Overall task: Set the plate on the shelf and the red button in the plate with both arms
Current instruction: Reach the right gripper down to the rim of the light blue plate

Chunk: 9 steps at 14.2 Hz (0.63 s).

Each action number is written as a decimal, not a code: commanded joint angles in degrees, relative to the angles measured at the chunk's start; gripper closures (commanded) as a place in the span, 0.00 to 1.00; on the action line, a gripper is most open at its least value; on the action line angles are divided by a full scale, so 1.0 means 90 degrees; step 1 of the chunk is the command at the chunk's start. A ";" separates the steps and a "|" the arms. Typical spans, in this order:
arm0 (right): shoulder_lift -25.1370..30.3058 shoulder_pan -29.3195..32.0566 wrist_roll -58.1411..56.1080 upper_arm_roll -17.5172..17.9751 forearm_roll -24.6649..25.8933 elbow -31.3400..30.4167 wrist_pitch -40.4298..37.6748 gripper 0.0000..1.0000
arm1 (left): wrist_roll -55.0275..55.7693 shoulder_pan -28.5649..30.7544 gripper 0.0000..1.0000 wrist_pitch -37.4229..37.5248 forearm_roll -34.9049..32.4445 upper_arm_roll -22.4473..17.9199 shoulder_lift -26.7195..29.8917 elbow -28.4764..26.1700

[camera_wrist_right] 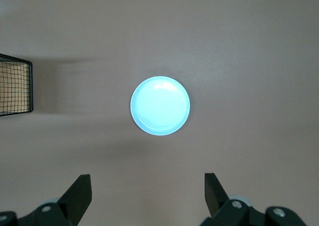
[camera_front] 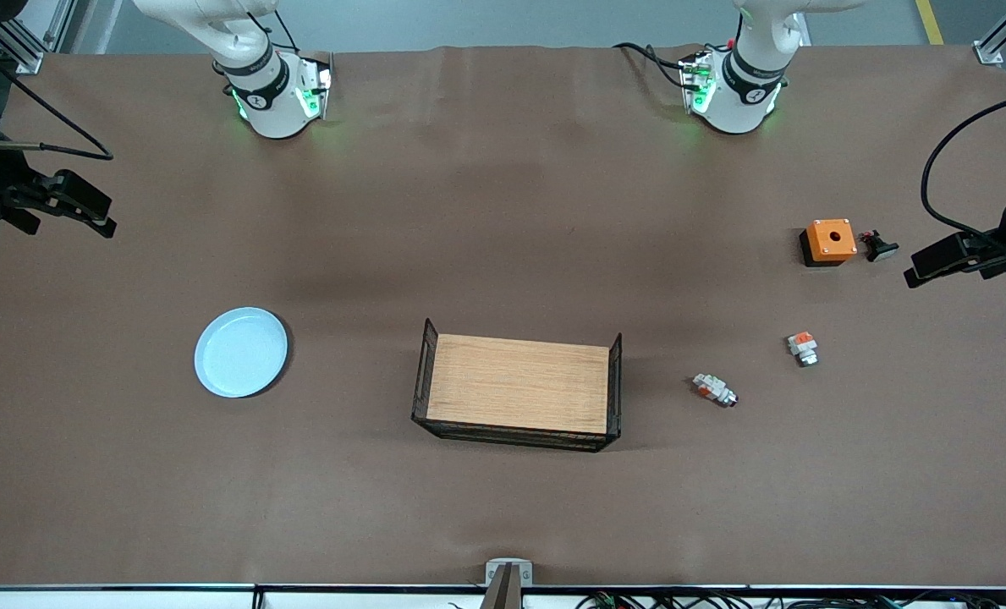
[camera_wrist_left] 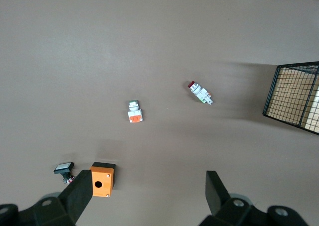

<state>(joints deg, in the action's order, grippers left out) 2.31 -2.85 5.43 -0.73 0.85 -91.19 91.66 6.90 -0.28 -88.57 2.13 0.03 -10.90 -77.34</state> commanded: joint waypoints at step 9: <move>-0.0002 0.0365 -0.0055 -0.0075 0.0082 -0.1213 0.0974 0.00 | 0.0044 0.0021 0.00 0.0056 0.0154 -0.0003 -0.0019 0.0009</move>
<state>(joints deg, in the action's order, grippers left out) 1.80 -1.50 5.40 -1.61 1.01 -97.11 96.62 6.90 -0.26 -88.57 2.13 0.03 -11.03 -77.40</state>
